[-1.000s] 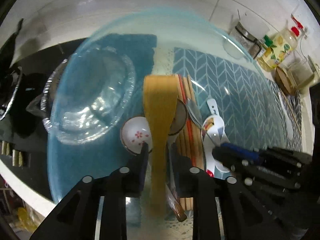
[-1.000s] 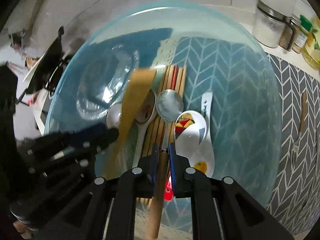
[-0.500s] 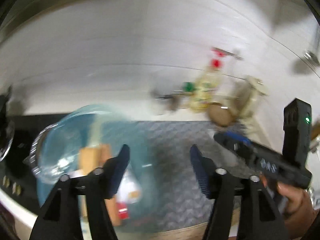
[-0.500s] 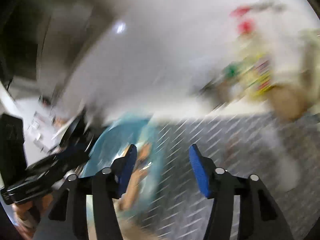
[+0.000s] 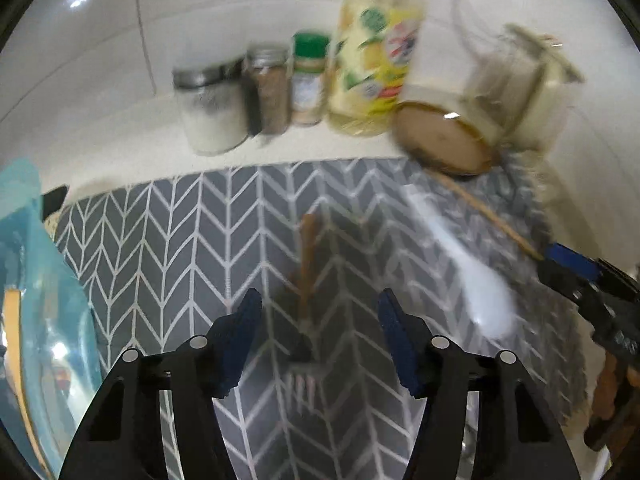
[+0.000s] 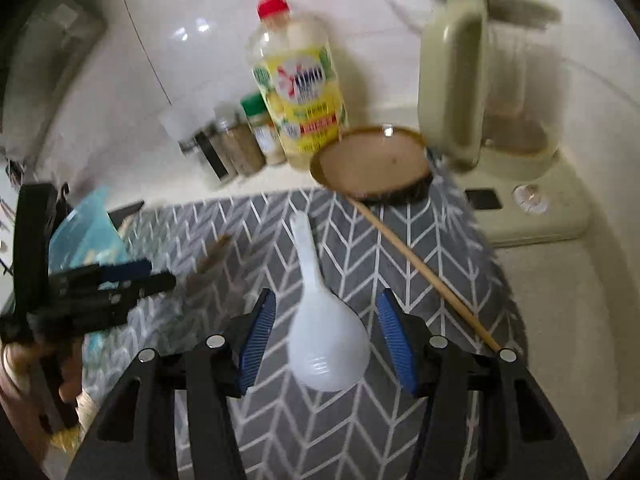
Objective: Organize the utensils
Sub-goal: 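Grasp the fork with the left tool while the right tool grasps the large white spoon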
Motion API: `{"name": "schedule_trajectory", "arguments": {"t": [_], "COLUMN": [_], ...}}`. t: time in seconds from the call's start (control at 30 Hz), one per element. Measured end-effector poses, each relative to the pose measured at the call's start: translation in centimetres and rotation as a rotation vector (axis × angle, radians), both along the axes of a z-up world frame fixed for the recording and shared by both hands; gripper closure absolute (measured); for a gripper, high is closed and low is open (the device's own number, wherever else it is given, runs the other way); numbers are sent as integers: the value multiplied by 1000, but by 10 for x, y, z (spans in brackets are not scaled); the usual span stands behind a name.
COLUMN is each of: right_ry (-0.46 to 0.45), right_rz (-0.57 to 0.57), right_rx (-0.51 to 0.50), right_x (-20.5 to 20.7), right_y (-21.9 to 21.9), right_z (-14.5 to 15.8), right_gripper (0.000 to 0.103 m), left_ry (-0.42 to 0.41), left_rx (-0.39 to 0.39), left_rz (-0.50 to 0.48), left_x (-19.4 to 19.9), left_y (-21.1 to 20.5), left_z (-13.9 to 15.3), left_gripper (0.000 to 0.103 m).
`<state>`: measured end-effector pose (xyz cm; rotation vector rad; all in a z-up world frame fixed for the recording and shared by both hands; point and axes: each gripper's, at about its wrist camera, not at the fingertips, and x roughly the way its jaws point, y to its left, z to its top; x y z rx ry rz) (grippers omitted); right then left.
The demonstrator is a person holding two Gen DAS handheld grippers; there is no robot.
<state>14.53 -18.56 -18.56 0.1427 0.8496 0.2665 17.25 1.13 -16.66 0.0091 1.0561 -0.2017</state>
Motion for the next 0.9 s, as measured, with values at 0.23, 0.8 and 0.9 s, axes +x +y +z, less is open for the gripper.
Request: {"name": "schedule_trajectory", "arguments": {"t": [0.23,0.8,0.9], "right_ry": [24,61,5], "right_rz": [90,135,165], "right_rx": [-30,-28,-48], "right_x": [37,23,45], "right_y": [19,19,38], "right_z": [-26,-38,-34], "right_gripper": [62,57,57], "left_ry": [82,58,63], "left_rx": [26,-99,-104], "left_rz": [38,-56,-64], "left_x": [25,-2,-10], "left_y": [-1,-10,-12], "left_z": [-35,8,12], "left_gripper": [56,96,96]}}
